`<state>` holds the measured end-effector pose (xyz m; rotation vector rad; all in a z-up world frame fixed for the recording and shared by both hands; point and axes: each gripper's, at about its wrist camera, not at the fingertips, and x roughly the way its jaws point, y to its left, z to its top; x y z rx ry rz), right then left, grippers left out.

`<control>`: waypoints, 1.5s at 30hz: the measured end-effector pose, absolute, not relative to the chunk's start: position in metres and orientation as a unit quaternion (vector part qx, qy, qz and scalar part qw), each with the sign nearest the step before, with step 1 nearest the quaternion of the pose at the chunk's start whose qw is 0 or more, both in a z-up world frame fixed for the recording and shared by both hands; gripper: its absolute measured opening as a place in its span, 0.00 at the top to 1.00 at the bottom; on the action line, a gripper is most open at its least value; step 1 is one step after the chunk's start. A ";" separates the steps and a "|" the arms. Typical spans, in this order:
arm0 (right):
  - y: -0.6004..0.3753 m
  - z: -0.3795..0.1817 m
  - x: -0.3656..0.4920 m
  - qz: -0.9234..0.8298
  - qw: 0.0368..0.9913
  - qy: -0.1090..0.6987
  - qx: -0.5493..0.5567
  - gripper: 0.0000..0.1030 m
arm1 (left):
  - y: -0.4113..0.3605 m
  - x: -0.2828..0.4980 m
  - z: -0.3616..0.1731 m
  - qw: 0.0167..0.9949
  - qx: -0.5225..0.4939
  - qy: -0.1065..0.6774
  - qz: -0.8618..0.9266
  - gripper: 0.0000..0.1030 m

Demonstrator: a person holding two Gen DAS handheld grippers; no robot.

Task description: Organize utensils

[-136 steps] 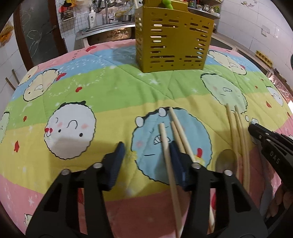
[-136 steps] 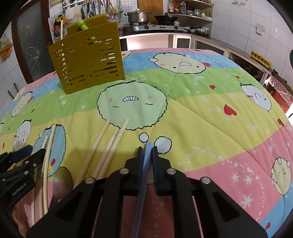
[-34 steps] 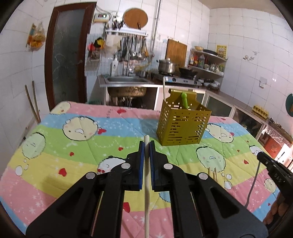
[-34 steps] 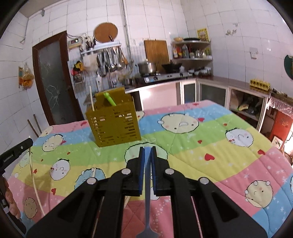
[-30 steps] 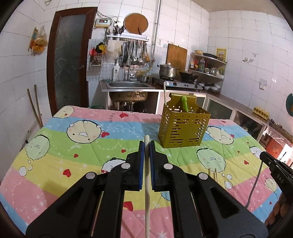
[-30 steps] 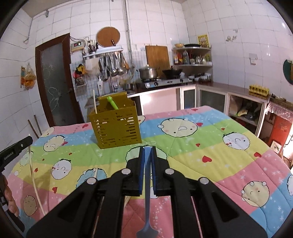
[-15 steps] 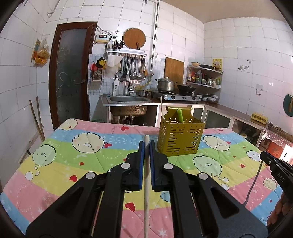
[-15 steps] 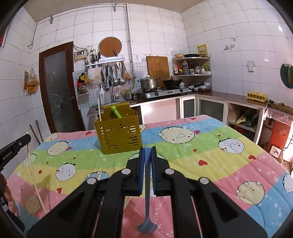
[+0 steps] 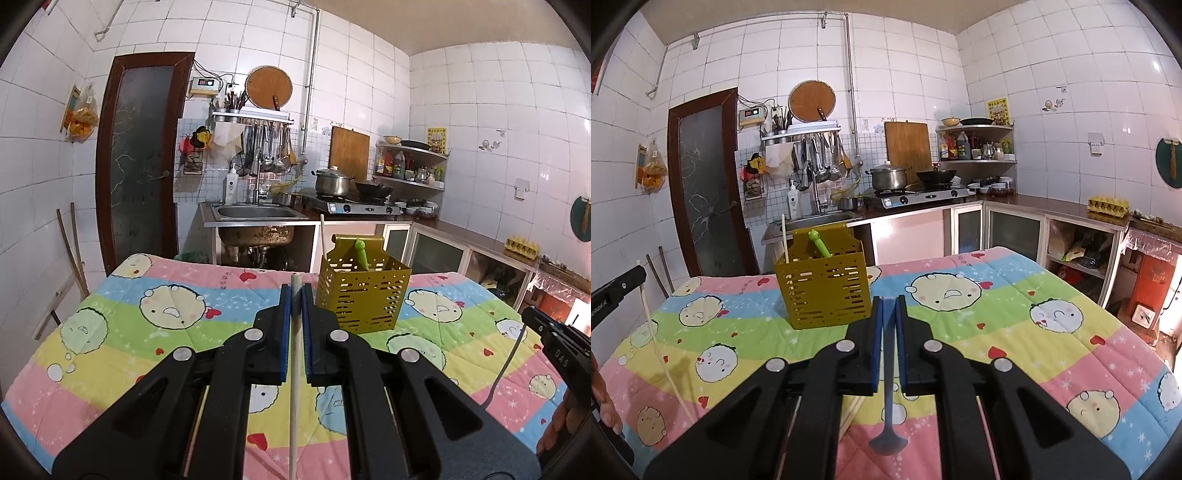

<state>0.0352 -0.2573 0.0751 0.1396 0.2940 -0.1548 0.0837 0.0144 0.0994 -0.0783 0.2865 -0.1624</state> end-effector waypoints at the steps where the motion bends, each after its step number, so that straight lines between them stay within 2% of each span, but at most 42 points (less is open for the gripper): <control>1: -0.257 0.076 0.038 -0.077 0.984 0.146 0.069 0.93 | 0.014 0.087 0.101 0.986 -0.041 0.142 -0.082 0.96; 14: -0.263 0.107 0.085 -0.079 0.986 0.134 0.060 0.93 | -0.011 0.134 0.138 0.987 -0.043 0.122 -0.100 0.96; 32: -0.264 0.208 0.219 -0.059 0.993 0.087 0.049 0.93 | -0.050 0.249 0.229 0.991 -0.069 0.065 -0.090 0.96; 38: -0.261 0.213 0.264 -0.049 0.993 0.093 0.059 0.93 | -0.068 0.292 0.226 0.990 -0.073 0.069 -0.096 0.96; 45: -0.258 0.182 0.302 -0.039 0.989 0.125 0.061 0.93 | -0.076 0.329 0.189 0.987 -0.077 0.098 -0.097 0.96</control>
